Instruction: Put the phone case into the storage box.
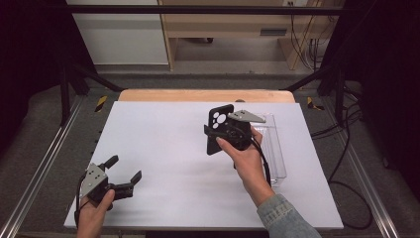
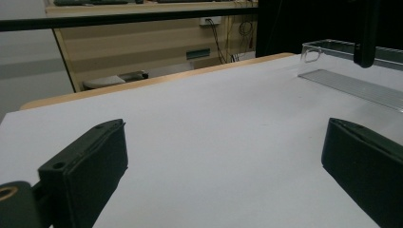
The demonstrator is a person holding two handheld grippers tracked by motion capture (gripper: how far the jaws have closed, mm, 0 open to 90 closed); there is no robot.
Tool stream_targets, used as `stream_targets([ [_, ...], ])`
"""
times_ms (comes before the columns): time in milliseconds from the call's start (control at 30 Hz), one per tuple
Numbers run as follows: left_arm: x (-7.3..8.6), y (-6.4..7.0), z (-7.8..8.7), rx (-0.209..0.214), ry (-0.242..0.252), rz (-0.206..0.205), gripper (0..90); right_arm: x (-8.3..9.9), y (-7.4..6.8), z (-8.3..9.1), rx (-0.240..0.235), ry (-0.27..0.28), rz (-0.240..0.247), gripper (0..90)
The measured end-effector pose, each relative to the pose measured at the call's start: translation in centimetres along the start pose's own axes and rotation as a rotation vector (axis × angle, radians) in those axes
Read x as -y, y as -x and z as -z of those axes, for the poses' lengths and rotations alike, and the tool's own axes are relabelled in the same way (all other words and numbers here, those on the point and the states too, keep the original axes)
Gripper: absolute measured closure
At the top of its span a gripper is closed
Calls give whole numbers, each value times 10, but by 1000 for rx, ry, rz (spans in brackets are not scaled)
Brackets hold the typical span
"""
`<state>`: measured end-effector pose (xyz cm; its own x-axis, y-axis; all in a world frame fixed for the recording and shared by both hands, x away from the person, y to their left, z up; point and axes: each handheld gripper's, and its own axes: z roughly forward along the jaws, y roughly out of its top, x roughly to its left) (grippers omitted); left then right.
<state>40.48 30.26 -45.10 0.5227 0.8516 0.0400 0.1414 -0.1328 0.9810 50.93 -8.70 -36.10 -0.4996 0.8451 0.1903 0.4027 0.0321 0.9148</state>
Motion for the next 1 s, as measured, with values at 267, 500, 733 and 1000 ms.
stream_targets([
  [267, -2, 0, -2, -13, 13, -8, 15, -12, 8, 12, 30, 49, 3, 140],
  [500, 0, -2, -5, -4, 3, 4, 15, -28, 27, 18, 82, 87, -11, 140],
  [733, 1, -6, -4, -6, 14, 33, 15, -42, 52, 20, 183, 104, 16, 140],
  [1000, 1, -3, -6, -6, -8, 9, 16, -51, 82, 20, 299, 145, 6, 139],
])
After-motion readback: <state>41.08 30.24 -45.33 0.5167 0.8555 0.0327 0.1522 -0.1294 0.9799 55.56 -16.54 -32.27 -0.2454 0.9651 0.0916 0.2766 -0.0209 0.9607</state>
